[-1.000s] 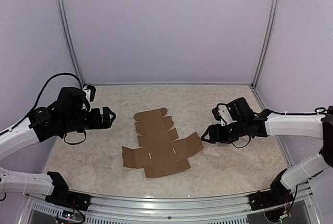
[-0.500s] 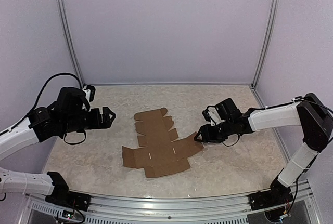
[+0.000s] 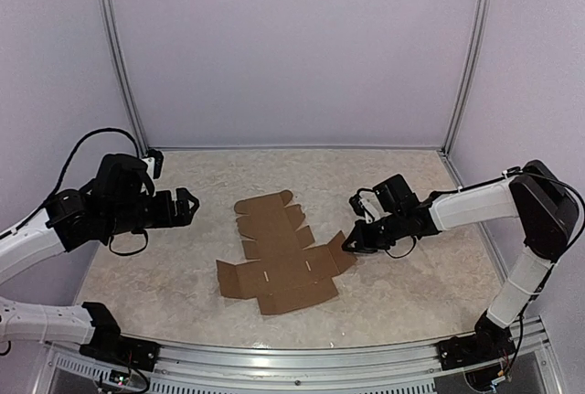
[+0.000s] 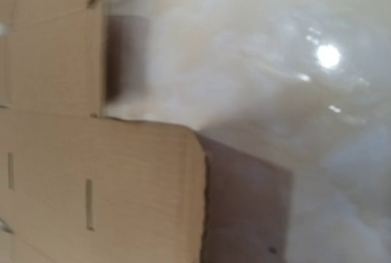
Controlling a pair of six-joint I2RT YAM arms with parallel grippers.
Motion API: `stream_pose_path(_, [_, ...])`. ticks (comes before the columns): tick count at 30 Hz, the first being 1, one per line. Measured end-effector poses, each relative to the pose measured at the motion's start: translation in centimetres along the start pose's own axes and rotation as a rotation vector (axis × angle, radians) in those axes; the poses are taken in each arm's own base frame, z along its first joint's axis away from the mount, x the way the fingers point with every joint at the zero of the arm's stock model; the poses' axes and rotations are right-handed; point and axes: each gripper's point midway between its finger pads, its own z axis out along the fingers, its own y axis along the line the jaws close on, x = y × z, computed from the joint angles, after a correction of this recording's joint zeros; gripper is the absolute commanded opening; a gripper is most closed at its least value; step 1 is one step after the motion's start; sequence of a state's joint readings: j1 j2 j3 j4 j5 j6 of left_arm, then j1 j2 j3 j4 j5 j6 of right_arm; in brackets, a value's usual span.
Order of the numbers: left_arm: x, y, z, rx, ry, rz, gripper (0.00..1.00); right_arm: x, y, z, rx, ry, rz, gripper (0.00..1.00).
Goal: Fold the paper box
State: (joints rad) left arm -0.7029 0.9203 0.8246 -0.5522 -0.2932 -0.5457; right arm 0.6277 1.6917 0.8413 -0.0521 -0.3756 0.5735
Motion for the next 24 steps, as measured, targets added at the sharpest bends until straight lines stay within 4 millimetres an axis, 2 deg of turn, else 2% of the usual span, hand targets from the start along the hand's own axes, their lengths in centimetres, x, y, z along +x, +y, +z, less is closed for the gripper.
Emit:
stream_pose_path(9, [0.0, 0.4, -0.5, -0.010, -0.004, 0.008, 0.99, 0.0, 1.0, -0.3, -0.015, 0.017, -0.058, 0.00])
stream_pose_path(15, [-0.4, 0.4, -1.1, -0.016, 0.000, 0.036, 0.99, -0.3, 2.5, -0.9, -0.011, 0.058, -0.173, 0.00])
stream_pose_path(19, [-1.2, 0.1, -1.7, -0.010, -0.011, 0.052, 0.99, -1.5, 4.0, -1.8, -0.008, 0.077, -0.259, 0.00])
stream_pose_path(24, [-2.0, -0.2, -2.3, 0.002, -0.023, 0.072, 0.99, -4.1, 6.2, -2.9, 0.012, 0.087, -0.415, 0.00])
